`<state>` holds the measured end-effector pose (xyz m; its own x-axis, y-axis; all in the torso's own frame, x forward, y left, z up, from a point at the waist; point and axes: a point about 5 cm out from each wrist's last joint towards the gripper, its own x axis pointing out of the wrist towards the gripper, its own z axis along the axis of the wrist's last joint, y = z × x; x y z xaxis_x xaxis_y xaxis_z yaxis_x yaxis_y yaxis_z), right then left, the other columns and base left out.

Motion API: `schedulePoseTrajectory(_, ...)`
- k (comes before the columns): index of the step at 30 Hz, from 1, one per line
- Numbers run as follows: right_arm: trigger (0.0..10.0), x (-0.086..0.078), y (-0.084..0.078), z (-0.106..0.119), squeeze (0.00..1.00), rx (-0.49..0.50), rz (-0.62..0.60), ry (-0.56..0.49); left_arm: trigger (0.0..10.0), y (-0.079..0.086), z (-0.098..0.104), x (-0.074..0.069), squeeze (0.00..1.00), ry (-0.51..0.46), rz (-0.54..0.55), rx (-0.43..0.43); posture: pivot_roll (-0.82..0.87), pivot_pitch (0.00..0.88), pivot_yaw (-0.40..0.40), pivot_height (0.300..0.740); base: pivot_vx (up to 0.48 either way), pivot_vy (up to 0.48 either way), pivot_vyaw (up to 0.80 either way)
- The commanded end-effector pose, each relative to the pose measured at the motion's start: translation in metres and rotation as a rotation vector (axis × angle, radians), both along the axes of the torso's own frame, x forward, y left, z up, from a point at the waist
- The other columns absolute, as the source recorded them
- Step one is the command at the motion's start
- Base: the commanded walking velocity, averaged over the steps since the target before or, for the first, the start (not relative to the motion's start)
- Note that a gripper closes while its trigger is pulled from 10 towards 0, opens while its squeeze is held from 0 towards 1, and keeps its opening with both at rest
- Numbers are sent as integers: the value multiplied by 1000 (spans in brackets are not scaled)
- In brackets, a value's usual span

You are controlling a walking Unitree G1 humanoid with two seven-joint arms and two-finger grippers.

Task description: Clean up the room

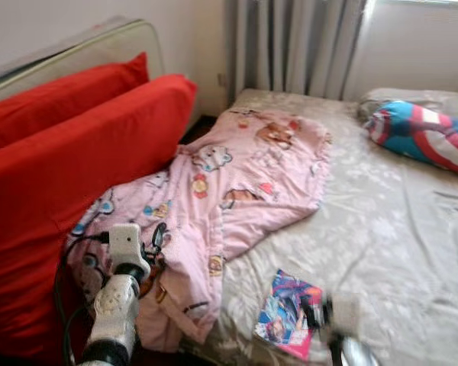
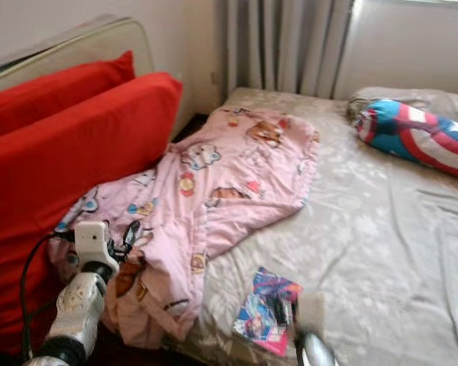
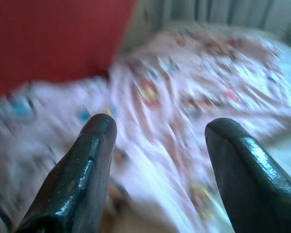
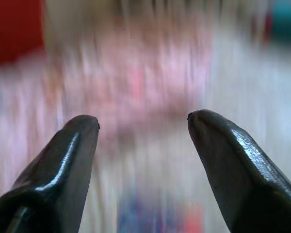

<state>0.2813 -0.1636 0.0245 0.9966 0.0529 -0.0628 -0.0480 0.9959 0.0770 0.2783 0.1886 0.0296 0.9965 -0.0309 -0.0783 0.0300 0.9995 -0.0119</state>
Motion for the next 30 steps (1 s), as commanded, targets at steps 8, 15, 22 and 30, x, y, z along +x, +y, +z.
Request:
schedulePoseTrajectory(8,10000,-19,7,-10,0,7,38,2,10000,14,10,-25,0,-80,35,29,-24,0,-41,740,0,0,0)
schedulePoseTrajectory(15,10000,-21,13,-7,0,3,66,15,10000,21,16,-27,0,-84,73,31,5,0,-63,740,0,0,0)
schedulePoseTrajectory(22,10000,-9,16,-1,0,-1,59,7,10000,23,26,-21,0,-97,74,30,43,0,-71,740,0,0,0)
schedulePoseTrajectory(30,10000,-2,2,15,0,-27,-31,-48,10000,15,31,-15,0,-99,37,21,-13,0,-59,740,0,0,0)
